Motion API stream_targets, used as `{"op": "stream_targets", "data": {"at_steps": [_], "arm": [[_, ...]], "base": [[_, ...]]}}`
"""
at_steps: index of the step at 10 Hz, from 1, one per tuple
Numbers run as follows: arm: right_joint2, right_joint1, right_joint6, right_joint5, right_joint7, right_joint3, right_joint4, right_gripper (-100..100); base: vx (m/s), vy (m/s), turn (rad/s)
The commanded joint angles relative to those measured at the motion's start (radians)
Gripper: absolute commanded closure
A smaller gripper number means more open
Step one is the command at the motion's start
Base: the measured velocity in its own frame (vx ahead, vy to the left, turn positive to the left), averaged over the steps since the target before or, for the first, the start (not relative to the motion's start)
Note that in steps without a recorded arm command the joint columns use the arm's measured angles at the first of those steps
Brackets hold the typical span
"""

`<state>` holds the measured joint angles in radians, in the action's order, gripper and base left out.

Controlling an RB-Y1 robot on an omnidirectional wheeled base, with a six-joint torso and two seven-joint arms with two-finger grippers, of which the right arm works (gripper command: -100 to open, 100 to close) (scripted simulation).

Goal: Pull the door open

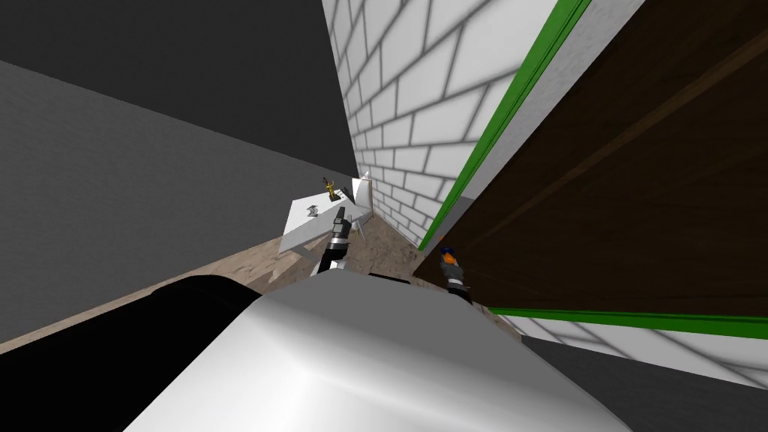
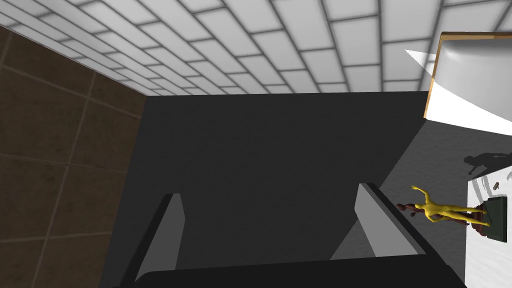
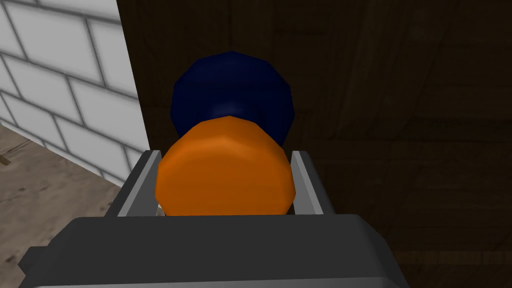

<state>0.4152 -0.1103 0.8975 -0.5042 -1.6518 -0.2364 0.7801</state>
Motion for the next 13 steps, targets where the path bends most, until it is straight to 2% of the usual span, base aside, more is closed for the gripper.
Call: {"op": "stream_targets", "data": {"at_steps": [1,2,3,11,12,13], "arm": [[0.013,-0.012,0.011,0.008,-0.017,-0.015,0.014,100],[0.021,-0.017,0.018,0.014,-0.029,-0.026,0.017,100],[0.017,-0.013,0.011,0.01,-0.021,-0.019,0.011,100],[0.098,-0.076,0.128,0.062,-0.13,-0.105,0.004,100],[0.093,-0.072,0.116,0.06,-0.123,-0.101,0.001,100],[0.103,-0.085,0.144,0.068,-0.14,-0.116,-0.009,100]], "base": [[-0.214,-0.047,0.081],[-0.221,-0.024,0.091],[-0.097,-0.004,0.014],[-0.204,-0.048,0.107],[-0.1,-0.03,0.027],[-0.161,-0.031,0.132]]}}
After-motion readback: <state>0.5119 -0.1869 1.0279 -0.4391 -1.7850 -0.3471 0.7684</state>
